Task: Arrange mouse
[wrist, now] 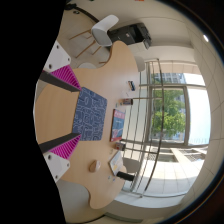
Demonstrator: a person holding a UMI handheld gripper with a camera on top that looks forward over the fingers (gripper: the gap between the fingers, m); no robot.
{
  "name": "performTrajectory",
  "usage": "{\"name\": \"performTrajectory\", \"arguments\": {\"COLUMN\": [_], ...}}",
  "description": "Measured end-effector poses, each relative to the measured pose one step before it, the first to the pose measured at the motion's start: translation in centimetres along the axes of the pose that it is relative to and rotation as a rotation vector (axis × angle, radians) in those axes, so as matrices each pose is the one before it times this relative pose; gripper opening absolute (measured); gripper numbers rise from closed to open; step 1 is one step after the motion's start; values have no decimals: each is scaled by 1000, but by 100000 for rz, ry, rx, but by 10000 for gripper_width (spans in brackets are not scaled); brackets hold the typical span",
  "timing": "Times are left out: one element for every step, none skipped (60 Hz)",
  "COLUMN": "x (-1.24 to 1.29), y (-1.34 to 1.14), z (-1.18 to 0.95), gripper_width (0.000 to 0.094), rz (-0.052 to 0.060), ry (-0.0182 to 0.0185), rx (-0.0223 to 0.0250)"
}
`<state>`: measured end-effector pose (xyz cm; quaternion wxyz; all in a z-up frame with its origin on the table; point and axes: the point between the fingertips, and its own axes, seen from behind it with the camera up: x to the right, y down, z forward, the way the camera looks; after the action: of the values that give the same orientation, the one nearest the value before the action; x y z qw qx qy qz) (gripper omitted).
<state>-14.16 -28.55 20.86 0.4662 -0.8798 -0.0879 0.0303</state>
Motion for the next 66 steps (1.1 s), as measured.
{"name": "performTrajectory", "arguments": {"x": [605, 248, 313, 360, 446, 69, 694, 220, 1787, 1287, 1116, 998, 993, 1018, 1063, 1102, 1070, 1048, 1071, 1032, 1074, 1052, 990, 929, 858, 815, 884, 881, 843, 710, 673, 655, 674, 643, 641, 636, 572, 499, 437, 427, 381, 363, 285, 279, 233, 253, 241, 177, 215, 181, 149, 89, 146, 113, 94, 84, 60, -50, 54, 46, 6, -65, 6, 17, 595, -76], "y": [158, 297, 369, 389, 436, 554, 555, 370, 791, 579, 530, 492, 403, 412, 364, 367, 277, 186, 152, 104, 95, 94, 8, -43, -108, -99, -208, -262, -310, -376, -438, -485, -471, -473, -435, -378, -376, -346, -346, -318, -309, -266, -260, -185, -141, -125, -152, -177, -172, -149, -157, -161, -182, -174, -131, -102, -71, -23, -96, -118, -143, -128, -257, -274, -558, -56], "z": [-261, -27, 13, 29, 89, 317, 168, 68, 650, 368, 297, 394, 447, 421, 485, 558, 586, 588, 633, 669, 685, 754, 788, 780, 836, 836, 866, 904, 873, 898, 860, 900, 929, 975, 986, 1026, 1004, 1005, 990, 930, 928, 907, 894, 861, 863, 837, 854, 823, 804, 747, 752, 670, 585, 596, 537, 540, 544, 239, 411, 356, 298, 285, 274, 249, 1217, 87], "gripper_width": [845, 846, 846, 846, 846, 847, 848, 847, 846, 849, 849, 850, 848, 849, 849, 850, 849, 849, 848, 848, 848, 847, 848, 849, 849, 848, 845, 853, 853, 853, 853, 854, 853, 853, 851, 852, 853, 851, 852, 851, 851, 851, 852, 851, 851, 852, 852, 850, 849, 852, 851, 851, 853, 854, 851, 852, 852, 852, 852, 852, 855, 857, 850, 848, 849, 849], "rz": [375, 496, 503, 520, 491, 558, 404, 509, 286, 306, 361, 313, 298, 249, 248, 234, 229, 184, 136, 142, 229, 312, 376, 372, 364, 331, 288, 294, 230, 147, 29, -98, -177, -252, -284, -296, -315, -254, -149, 44, 227, 280, 236, 171, 99, 62, 48, -5, -9, -118, -213, -249, -256, -217, -251, -351, -375, -338, -223, -79, 28, 123, 570, 710, 415, 520], "ry": [466, 504, 508, 543, 563, 644, 596, 516, 622, 603, 674, 773, 783, 838, 881, 908, 897, 871, 862, 853, 875, 878, 900, 779, 670, 661, 659, 708, 745, 571, 519, 510, 572, 631, 683, 695, 655, 480, 354, 185, 100, 74, -1, -71, -99, -44, -67, -46, -31, -97, -183, -202, -121, -68, -128, -202, -183, -60, -200, -238, -324, -956, -671, -497, -516, -97], "rx": [-760, -736, -805, -922, -1035, -1062, -1103, -907, -1123, -1036, -1011, -902, -816, -711, -605, -516, -403, -281, -229, -205, -135, -112, -47, -1, 116, 185, 248, 251, 331, 434, 579, 792, 927, 851, 725, 539, 418, 313, 307, 322, 315, 208, 52, -155, -359, -376, -273, -154, -145, -188, -179, -69, 16, 30, -17, -67, -186, -232, -159, -74, 49, -110, 338, 456, 127, 190]}}
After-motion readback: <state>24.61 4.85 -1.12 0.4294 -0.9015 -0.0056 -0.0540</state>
